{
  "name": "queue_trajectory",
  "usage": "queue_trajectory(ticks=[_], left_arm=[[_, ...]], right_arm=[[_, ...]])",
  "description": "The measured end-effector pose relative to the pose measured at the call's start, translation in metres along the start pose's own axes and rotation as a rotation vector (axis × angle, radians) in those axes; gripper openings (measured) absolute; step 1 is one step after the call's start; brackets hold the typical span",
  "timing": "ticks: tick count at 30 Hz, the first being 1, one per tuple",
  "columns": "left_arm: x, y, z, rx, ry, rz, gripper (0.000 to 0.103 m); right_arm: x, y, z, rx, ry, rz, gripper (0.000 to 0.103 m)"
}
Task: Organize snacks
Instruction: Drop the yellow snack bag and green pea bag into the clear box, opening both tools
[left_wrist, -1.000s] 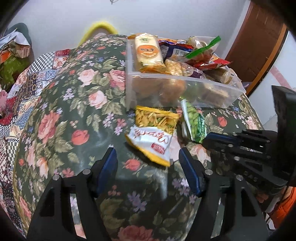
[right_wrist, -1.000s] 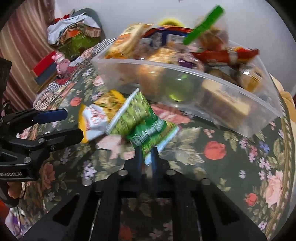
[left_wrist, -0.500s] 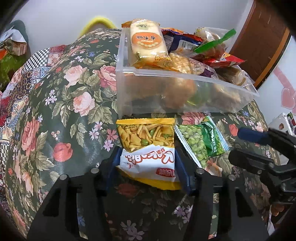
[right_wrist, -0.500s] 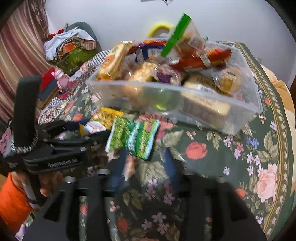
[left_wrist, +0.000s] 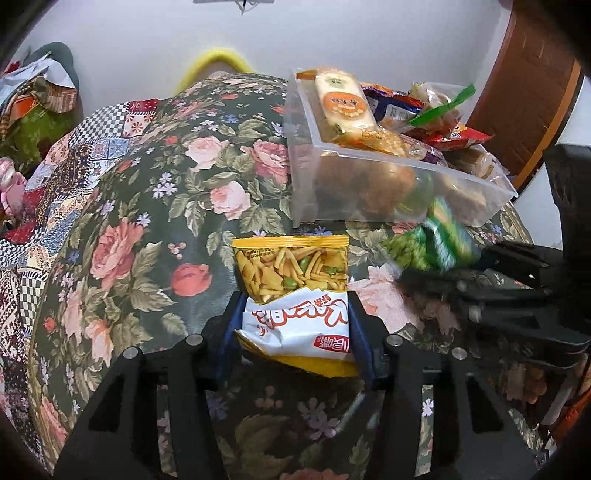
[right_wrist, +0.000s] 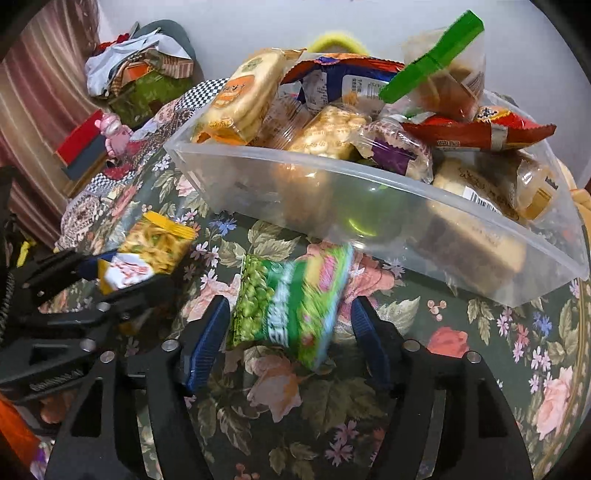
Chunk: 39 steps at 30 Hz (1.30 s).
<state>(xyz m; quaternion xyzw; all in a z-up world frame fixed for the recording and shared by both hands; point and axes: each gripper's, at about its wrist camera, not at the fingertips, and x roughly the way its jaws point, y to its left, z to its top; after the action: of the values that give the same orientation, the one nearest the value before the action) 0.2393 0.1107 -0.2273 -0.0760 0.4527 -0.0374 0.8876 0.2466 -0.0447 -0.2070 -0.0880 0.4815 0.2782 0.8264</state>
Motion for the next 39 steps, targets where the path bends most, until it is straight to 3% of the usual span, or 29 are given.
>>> queue_trajectory(ticks=[1,2,9,20,28,39], left_arm=[[0.0,0.0,0.001,-0.002,-0.002,-0.003,0.052],[-0.002,0.0,0.001,-0.006,-0.005,-0.006,0.052],[-0.018,-0.012,0.006,-0.001,-0.035,-0.039,0.052],[-0.05,-0.048,0.037,0.024,-0.124,-0.096,0.052],[-0.036,-0.07,0.07,0.027,-0.134,-0.119,0.052],[0.007,-0.087,0.106,0.045,-0.104,-0.112,0.052]], right_arm=[[0.0,0.001,0.0,-0.007,0.008,-0.001,0.023],[0.0,0.0,0.0,-0.003,0.003,0.01,0.021],[-0.016,-0.012,-0.008,-0.004,-0.025,0.021,0.019],[-0.073,-0.043,-0.005,0.058,-0.15,0.026,0.019],[-0.077,-0.057,0.02,0.08,-0.195,0.02,0.019],[-0.057,-0.08,0.039,0.08,-0.16,0.019,0.02]])
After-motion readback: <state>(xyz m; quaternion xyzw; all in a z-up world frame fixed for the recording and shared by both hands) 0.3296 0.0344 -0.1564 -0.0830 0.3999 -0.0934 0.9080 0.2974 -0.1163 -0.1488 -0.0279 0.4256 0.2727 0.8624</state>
